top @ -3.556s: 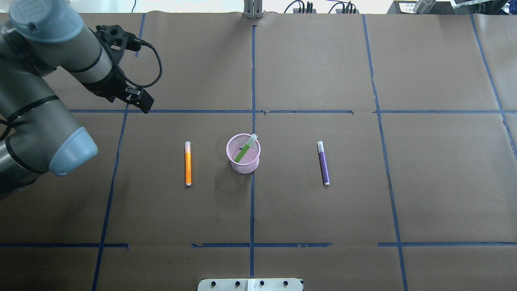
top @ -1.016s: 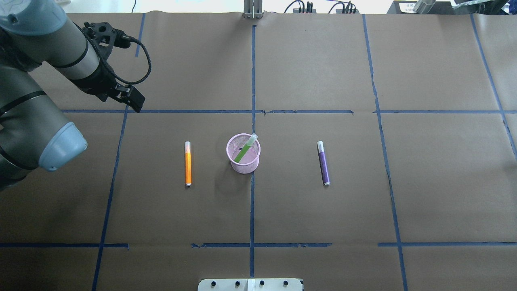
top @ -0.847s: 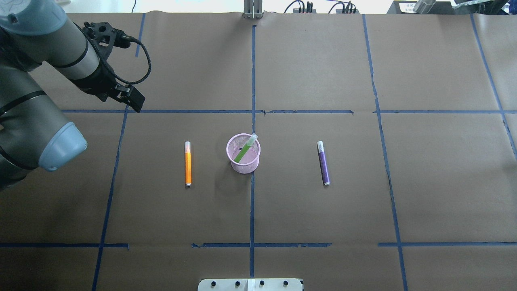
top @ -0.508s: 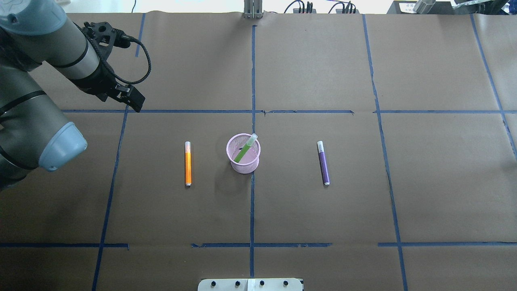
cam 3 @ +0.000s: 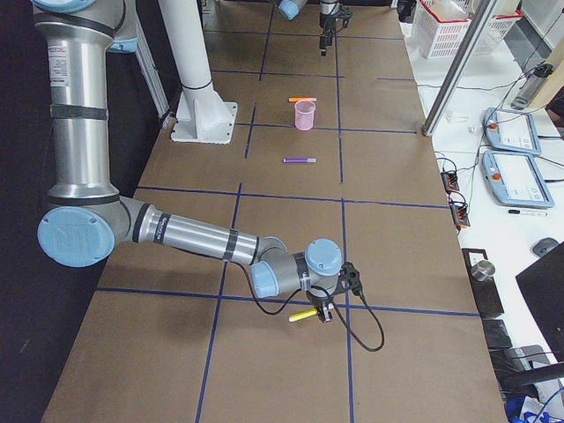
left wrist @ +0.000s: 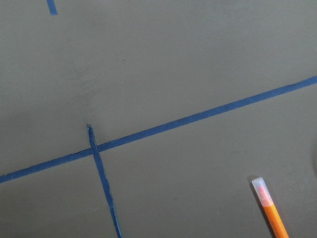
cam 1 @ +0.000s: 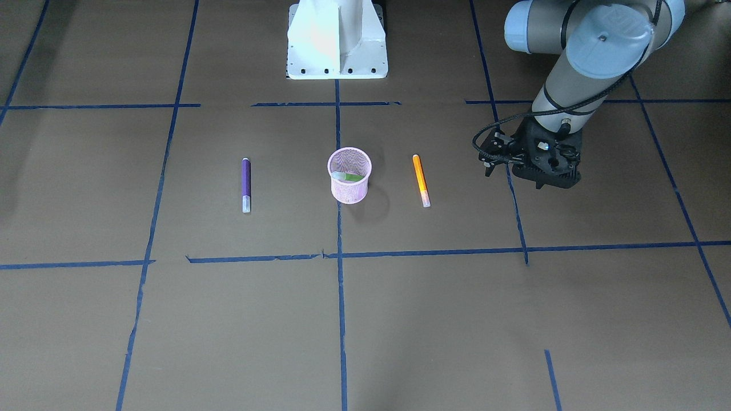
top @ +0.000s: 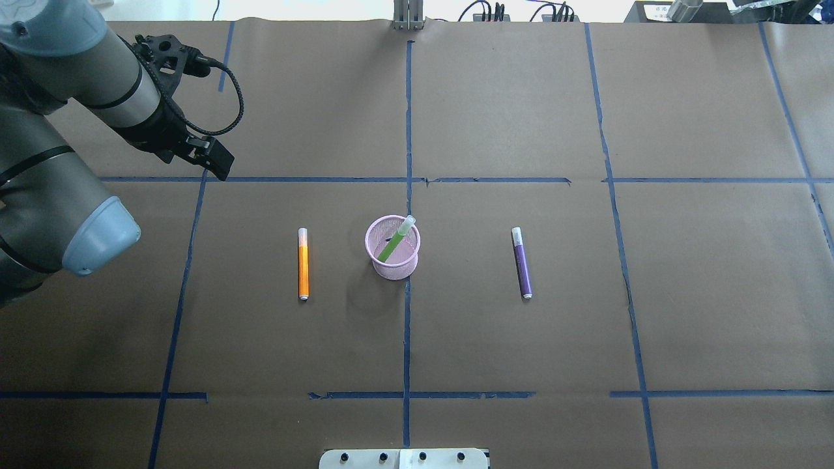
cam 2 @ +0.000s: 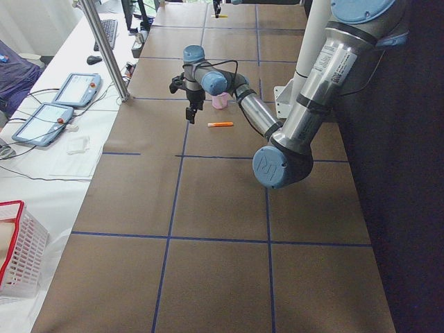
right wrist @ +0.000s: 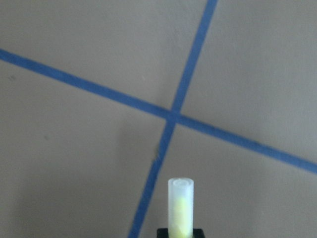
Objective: Collect pens into pen holder
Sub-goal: 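Raise the left gripper away from the holder and hover above the orange highlighter, then lift the yellow highlighter with the right gripper and carry it toward the holder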
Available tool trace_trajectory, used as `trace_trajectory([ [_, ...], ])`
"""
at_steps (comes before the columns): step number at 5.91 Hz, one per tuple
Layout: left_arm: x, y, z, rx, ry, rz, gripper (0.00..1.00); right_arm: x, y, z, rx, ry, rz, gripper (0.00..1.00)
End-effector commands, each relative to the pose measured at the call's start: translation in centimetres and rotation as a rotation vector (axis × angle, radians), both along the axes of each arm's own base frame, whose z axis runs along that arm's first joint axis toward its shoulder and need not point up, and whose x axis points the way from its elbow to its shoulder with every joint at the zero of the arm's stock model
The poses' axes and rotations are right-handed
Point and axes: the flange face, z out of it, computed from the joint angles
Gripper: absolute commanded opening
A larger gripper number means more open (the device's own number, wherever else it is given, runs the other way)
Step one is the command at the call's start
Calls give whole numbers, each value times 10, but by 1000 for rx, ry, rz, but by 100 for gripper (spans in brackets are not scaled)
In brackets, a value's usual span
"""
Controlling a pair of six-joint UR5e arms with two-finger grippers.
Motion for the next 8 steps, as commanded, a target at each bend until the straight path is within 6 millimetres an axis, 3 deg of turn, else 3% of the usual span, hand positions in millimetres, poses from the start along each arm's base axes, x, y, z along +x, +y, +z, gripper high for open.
trace_trajectory([
  [1, 2, 0, 0, 3, -2, 1, 100, -6, -28, -141, 85, -110, 190, 1],
  [2, 4, -3, -3, 3, -1, 0, 100, -32, -49, -208, 239, -167, 154, 0],
  [3, 7, -5, -3, 1, -3, 1, 100, -65, -55, -265, 243, -257, 198, 0],
  [4, 7, -5, -3, 0, -3, 0, 100, -118, -64, -334, 240, -320, 287, 0],
  [5, 9, -5, -3, -19, 0, -16, 100, -182, -51, -383, 236, -361, 371, 0],
  [6, 16, -4, -9, -25, 5, -17, 100, -232, -40, -417, 150, -427, 451, 0],
  [8, 19, -6, -7, -29, 2, -16, 100, -330, 3, -510, 122, -388, 507, 0],
])
